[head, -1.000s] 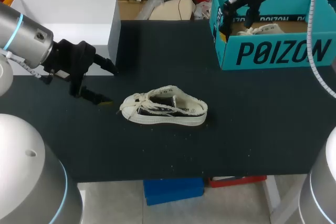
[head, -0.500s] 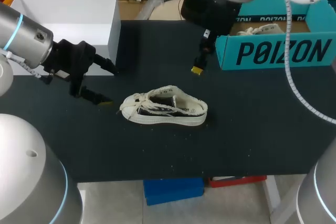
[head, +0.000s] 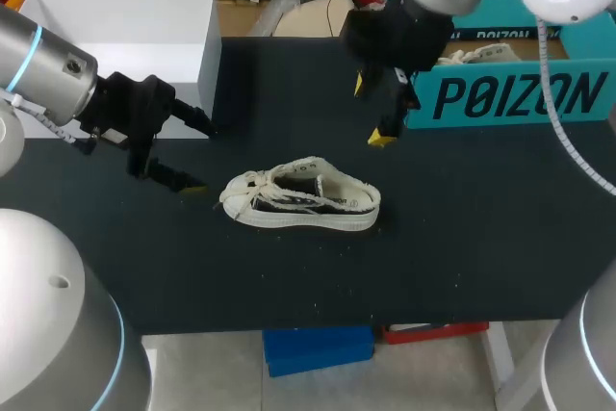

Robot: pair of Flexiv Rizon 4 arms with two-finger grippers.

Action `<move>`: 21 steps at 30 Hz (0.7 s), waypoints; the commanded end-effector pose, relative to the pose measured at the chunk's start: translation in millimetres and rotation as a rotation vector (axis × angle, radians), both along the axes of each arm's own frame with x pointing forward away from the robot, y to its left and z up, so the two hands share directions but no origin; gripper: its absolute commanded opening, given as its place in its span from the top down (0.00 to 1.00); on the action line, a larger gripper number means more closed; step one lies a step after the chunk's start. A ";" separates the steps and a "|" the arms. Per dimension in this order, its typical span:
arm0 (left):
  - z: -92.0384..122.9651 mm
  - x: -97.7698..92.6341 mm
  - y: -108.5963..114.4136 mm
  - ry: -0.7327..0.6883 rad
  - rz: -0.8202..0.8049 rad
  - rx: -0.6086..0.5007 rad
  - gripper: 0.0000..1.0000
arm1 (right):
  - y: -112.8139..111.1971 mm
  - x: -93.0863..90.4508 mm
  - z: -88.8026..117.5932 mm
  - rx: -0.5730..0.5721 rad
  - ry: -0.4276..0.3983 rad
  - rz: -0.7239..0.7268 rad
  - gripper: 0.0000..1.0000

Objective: Take the shoe out of the shoebox, open the shoe tongue, remove and reinsert the insole, then place the shoe into the shoebox

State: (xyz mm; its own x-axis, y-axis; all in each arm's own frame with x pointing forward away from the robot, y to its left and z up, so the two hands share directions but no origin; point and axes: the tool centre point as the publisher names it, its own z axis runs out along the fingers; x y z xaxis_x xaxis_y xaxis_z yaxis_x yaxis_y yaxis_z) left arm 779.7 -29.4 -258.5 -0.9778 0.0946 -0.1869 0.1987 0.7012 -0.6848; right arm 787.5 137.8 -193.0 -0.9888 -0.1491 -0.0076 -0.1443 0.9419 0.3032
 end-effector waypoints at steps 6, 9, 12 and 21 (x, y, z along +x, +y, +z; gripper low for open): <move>-0.9 -0.6 0.2 -0.004 0.000 -0.001 0.00 | -3.4 4.7 -59.6 0.109 -0.035 -0.047 0.00; -0.9 -0.6 0.2 -0.004 0.000 -0.001 0.00 | -6.6 3.1 -70.5 0.134 -0.045 -0.106 0.00; -0.9 -0.6 0.2 -0.004 0.000 -0.001 0.00 | -9.0 2.1 -79.8 0.156 -0.067 -0.157 0.00; -0.9 -0.6 0.2 -0.004 0.000 -0.001 0.00 | -5.7 6.2 -111.0 0.268 -0.112 -0.215 0.00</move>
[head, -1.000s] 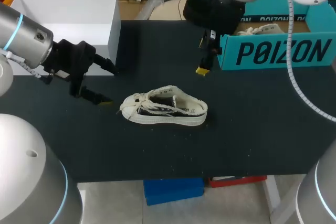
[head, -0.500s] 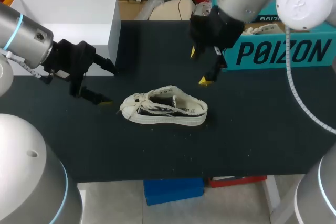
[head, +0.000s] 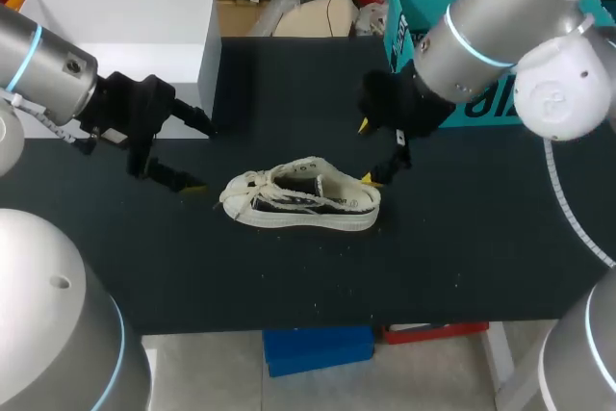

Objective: Take the shoe out of the shoebox, open the shoe tongue, remove and reinsert the insole, then place the shoe into the shoebox

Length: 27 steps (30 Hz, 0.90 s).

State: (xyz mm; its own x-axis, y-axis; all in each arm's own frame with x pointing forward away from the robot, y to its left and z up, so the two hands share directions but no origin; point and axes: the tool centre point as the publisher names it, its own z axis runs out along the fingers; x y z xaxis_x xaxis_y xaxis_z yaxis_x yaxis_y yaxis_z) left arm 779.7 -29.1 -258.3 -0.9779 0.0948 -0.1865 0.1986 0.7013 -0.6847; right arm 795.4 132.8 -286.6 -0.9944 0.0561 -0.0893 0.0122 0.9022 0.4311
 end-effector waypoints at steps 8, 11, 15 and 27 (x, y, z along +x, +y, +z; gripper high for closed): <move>-1.2 -0.5 -0.1 -0.005 0.001 -0.001 0.00 | 6.3 8.6 -44.3 0.246 -0.075 0.005 0.00; -1.2 -0.5 -0.1 -0.005 0.001 -0.001 0.00 | 6.2 11.3 -54.4 0.274 -0.075 0.001 0.00; -1.2 -0.5 -0.1 -0.005 0.001 -0.001 0.00 | 7.2 14.3 -65.3 0.310 -0.075 -0.012 0.00; -1.2 -0.5 -0.1 -0.005 0.001 -0.001 0.00 | 11.2 13.0 -96.2 0.412 -0.064 -0.039 0.00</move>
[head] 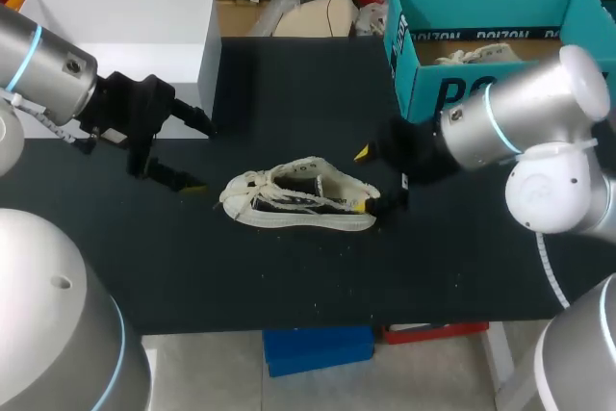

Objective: Take the shoe out of the shoebox, open the shoe tongue, remove and reinsert the insole, then place the shoe into the shoebox

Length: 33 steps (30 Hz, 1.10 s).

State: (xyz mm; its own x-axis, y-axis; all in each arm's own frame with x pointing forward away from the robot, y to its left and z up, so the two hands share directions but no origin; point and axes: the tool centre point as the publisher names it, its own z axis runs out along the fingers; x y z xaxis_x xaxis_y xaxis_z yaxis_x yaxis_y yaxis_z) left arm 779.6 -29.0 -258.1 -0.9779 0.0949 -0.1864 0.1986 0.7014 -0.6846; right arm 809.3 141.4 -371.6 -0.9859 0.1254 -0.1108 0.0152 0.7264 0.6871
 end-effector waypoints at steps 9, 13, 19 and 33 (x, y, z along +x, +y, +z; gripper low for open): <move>-1.4 -0.5 -0.2 -0.005 0.001 -0.001 0.00 | 1.2 -4.7 -26.9 0.156 -0.018 -0.035 0.00; -1.4 -0.5 -0.2 -0.005 0.001 -0.001 0.00 | -1.9 -4.2 -31.8 0.166 -0.018 -0.042 0.00; -1.4 -0.5 -0.2 -0.005 0.001 -0.001 0.00 | -2.7 -0.4 -39.2 0.180 -0.017 -0.041 0.00; -1.4 -0.5 -0.2 -0.005 0.001 -0.001 0.00 | 3.6 9.0 -55.0 0.210 -0.008 -0.039 0.00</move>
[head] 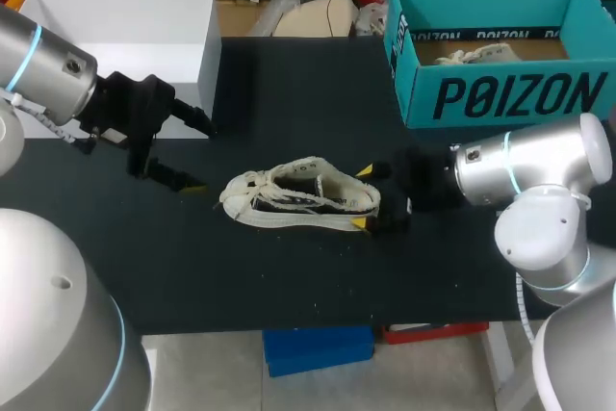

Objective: Take the shoe out of the shoebox, open the shoe tongue, remove and reinsert the insole, then place the shoe into the shoebox

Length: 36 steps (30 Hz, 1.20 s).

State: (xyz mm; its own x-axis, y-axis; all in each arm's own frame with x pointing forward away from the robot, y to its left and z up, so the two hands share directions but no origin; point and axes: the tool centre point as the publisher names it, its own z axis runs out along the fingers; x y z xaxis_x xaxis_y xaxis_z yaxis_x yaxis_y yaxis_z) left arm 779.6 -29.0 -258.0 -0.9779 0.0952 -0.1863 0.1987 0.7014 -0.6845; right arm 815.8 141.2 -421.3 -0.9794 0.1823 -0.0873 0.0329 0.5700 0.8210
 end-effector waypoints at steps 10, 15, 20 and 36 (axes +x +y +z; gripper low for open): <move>-1.4 -0.5 -0.3 -0.005 0.001 -0.001 0.00 | 4.0 1.1 -12.3 0.018 0.020 -0.007 0.00; -1.4 -0.5 -0.3 -0.005 0.001 -0.001 0.00 | 4.2 2.7 -13.3 0.030 0.039 -0.022 1.00; -1.4 -0.5 -0.3 -0.005 0.001 -0.001 0.00 | 4.2 2.7 -13.3 0.030 0.039 -0.022 1.00; 9.6 1.4 -34.0 0.054 0.350 0.242 0.00 | 4.2 2.7 -13.3 0.030 0.039 -0.022 1.00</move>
State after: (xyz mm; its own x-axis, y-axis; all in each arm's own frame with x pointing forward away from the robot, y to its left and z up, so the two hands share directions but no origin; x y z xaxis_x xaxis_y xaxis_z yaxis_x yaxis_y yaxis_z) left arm 785.3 -50.9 -248.7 -0.9750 -0.1533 -0.1609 -0.0305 0.8094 -0.5864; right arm 817.7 143.7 -432.4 -0.9779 0.2045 -0.0434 0.0766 0.5440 0.8356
